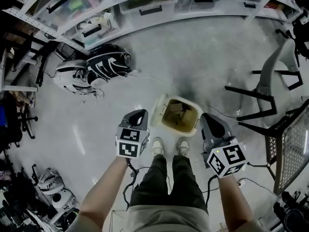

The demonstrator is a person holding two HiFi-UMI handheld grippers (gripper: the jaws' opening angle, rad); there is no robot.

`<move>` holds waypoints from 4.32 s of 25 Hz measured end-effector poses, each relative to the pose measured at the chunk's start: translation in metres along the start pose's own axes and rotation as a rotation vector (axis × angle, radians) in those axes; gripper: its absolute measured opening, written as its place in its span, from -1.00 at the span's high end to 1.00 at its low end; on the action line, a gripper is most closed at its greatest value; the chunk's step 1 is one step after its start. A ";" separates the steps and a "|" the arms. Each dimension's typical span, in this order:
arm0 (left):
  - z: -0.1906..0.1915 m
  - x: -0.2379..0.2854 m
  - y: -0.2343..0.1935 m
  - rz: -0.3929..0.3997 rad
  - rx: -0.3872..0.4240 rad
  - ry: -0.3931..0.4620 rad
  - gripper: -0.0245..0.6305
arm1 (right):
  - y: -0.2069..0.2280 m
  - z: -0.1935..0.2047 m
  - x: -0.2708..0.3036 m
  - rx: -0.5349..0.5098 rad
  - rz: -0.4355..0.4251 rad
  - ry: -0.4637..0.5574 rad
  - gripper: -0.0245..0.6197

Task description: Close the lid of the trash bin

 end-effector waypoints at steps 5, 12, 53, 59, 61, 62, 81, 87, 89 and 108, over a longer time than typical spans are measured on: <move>0.038 0.041 -0.004 0.023 -0.006 -0.084 0.92 | 0.013 0.042 0.016 0.048 0.020 -0.049 0.91; 0.054 0.063 0.041 0.155 0.056 -0.147 0.92 | 0.033 0.076 0.013 0.105 0.063 -0.093 0.91; 0.067 0.125 0.130 0.264 0.222 -0.213 0.92 | 0.076 0.127 -0.029 0.164 0.128 -0.199 0.91; -0.038 0.035 0.126 0.253 0.208 -0.036 0.92 | 0.029 0.022 -0.069 0.102 0.085 -0.095 0.91; -0.076 0.004 0.123 0.239 0.213 0.045 0.92 | 0.014 -0.012 -0.082 0.058 0.063 -0.046 0.91; -0.093 -0.012 0.122 0.230 0.216 0.086 0.92 | 0.007 -0.027 -0.089 0.032 0.050 -0.022 0.91; -0.210 -0.316 0.118 0.073 0.264 0.531 0.92 | -0.147 -0.217 -0.241 -0.213 -0.149 0.342 0.91; -0.224 -0.367 0.108 0.014 0.208 0.630 0.92 | -0.185 -0.244 -0.258 -0.307 -0.235 0.388 0.91; -0.225 -0.370 0.105 0.001 0.203 0.629 0.92 | -0.189 -0.247 -0.258 -0.306 -0.245 0.391 0.91; -0.216 -0.365 0.095 0.044 0.214 0.618 0.92 | -0.188 -0.225 -0.241 -0.285 -0.160 0.326 0.91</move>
Point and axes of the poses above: the fingertips, and each gripper's own axes: x forward along the fingers, y to its right, z out of its underside, the point moved 5 cm from there along -x, backward along the fingers, and after that the axes turned 6 degrees about -z, right-handed, at the moved point
